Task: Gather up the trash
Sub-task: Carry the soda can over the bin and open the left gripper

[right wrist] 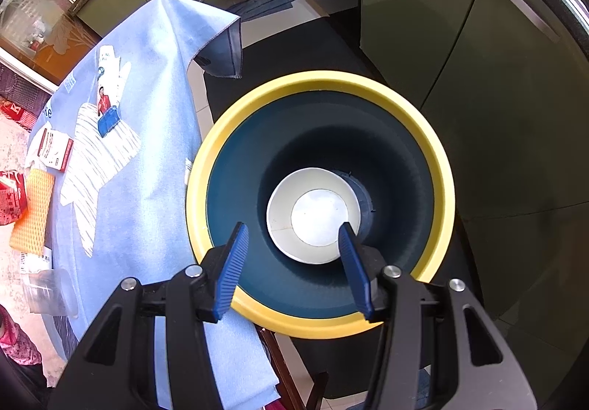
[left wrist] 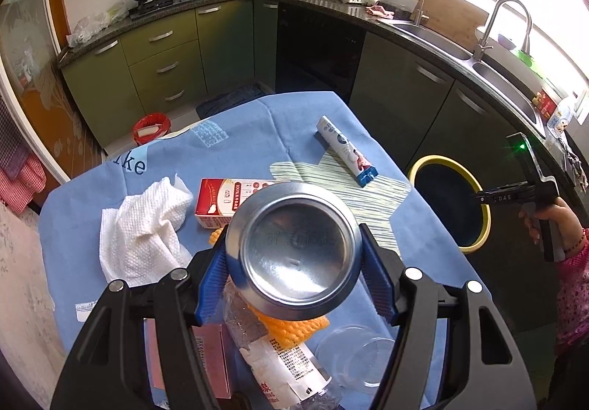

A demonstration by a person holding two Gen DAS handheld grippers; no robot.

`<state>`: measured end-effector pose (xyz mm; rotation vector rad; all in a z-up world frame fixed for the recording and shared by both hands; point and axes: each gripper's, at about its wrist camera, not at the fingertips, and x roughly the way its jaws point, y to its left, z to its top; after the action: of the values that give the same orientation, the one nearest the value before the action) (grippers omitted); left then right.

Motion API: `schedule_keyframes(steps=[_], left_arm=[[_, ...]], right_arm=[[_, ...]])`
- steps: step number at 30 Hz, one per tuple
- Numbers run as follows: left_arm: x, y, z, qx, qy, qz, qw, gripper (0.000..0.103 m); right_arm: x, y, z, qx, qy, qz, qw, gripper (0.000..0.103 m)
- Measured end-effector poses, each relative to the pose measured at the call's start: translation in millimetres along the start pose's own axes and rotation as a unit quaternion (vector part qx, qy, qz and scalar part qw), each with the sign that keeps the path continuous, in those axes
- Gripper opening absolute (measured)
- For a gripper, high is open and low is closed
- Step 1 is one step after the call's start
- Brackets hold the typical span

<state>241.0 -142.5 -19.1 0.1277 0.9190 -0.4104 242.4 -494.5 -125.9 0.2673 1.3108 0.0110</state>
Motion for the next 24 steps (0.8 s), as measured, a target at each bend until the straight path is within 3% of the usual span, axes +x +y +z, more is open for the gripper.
schedule_keyframes(steps=[15,24], left_arm=[[-9.1,-37.7,16.4,0.039,-0.014,-0.025,0.9988,0.065],[-0.5,-98.5,41.6,0.1,-0.006,-0.081,0.9916,0.065]], right_arm=[[-12.0,-7.0,-2.7,0.005,-0.013,0.005,1.0,0.049],[-38.4,-24.6,-14.2,0.017,-0.04,0.002,0.999,0.049]])
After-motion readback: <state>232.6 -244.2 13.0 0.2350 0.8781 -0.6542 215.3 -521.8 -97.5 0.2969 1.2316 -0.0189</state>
